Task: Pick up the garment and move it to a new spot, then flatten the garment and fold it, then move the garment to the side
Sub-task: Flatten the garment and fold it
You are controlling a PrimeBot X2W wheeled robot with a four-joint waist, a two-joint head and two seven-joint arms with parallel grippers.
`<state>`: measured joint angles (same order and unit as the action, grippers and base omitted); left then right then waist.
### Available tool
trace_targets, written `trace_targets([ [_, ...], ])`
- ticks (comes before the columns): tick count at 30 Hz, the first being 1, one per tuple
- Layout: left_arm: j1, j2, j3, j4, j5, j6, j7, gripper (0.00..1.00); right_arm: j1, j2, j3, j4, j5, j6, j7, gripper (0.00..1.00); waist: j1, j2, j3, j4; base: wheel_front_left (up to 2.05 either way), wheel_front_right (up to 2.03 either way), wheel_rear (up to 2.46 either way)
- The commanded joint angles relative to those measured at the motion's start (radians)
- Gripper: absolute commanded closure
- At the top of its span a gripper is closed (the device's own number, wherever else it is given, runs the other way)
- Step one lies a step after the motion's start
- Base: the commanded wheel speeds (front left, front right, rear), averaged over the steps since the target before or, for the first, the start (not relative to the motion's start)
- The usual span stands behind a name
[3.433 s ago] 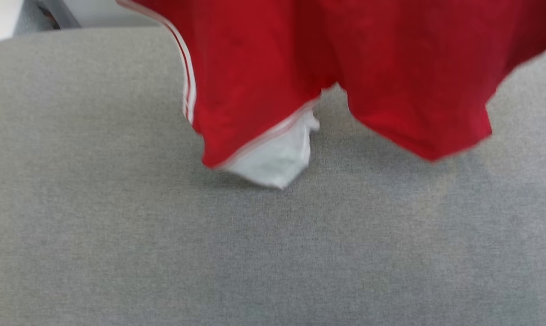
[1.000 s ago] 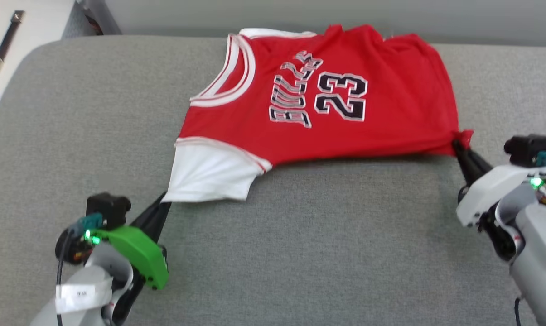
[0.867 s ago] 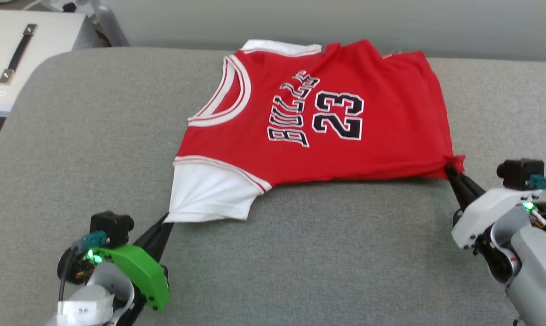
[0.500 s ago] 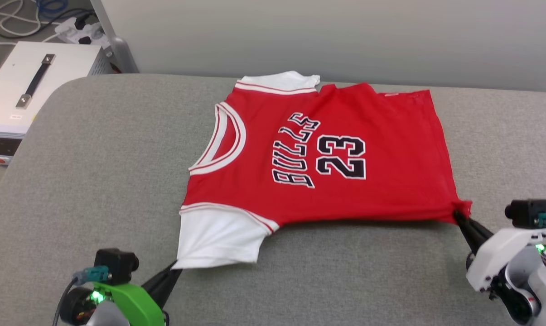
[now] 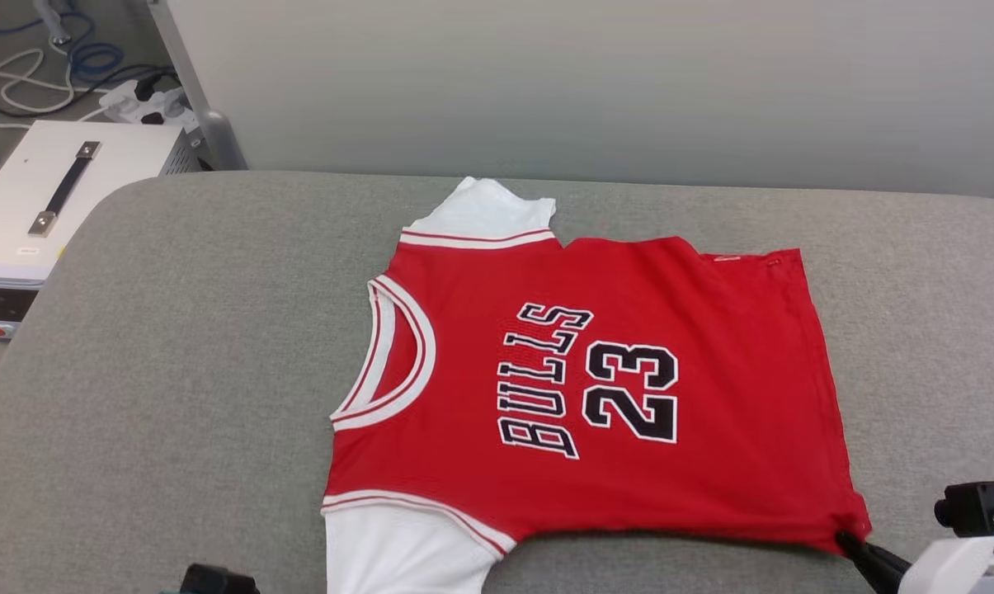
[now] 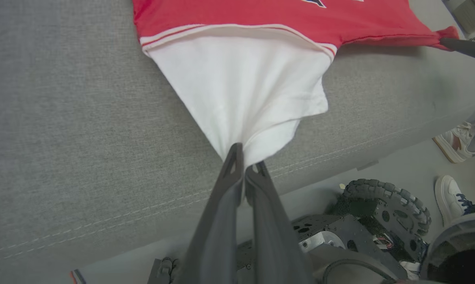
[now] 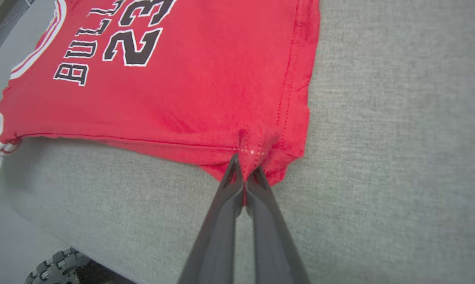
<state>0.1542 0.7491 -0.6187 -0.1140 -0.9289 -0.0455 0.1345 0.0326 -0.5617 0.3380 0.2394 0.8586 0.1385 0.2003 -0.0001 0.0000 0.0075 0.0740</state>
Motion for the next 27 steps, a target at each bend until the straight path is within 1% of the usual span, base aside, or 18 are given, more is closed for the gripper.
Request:
trace_targets([
  [1,0.022,0.007,-0.002,-0.010,-0.012,0.006,0.003,1.00,0.031,0.005,-0.023,-0.029,-0.001,-0.008,0.017,1.00,0.0001,0.0000,-0.003,-0.002,0.00,0.00,0.00],
  [6,0.028,0.020,0.014,-0.038,-0.009,0.015,-0.016,1.00,0.108,0.038,-0.126,-0.145,-0.036,-0.008,0.072,1.00,0.0001,0.0000,0.005,-0.008,0.00,0.00,0.00],
  [10,-0.003,0.021,0.039,-0.058,0.002,0.024,-0.036,1.00,0.119,0.083,-0.196,-0.225,-0.035,-0.008,0.112,1.00,0.0001,0.0000,0.016,-0.012,0.00,0.00,0.00],
  [14,-0.066,0.023,0.063,-0.070,0.026,0.028,-0.044,1.00,0.115,0.106,-0.249,-0.290,-0.048,-0.008,0.156,1.00,0.0001,0.0000,0.041,-0.011,0.00,0.00,0.00],
  [21,-0.209,0.010,0.085,-0.075,0.066,0.039,-0.013,1.00,0.075,0.140,-0.298,-0.351,-0.088,-0.008,0.213,1.00,0.0001,0.0000,0.109,-0.016,0.00,0.00,0.00],
  [24,-0.279,0.001,0.097,-0.055,0.070,0.038,0.005,1.00,0.033,0.151,-0.309,-0.356,-0.108,-0.008,0.227,1.00,0.0001,0.0000,0.149,-0.025,0.00,0.00,0.00],
  [27,-0.338,-0.006,0.119,-0.018,0.060,0.047,0.021,1.00,-0.017,0.161,-0.306,-0.344,-0.133,-0.008,0.237,1.00,0.0001,0.0000,0.189,-0.036,0.00,0.00,0.00],
])
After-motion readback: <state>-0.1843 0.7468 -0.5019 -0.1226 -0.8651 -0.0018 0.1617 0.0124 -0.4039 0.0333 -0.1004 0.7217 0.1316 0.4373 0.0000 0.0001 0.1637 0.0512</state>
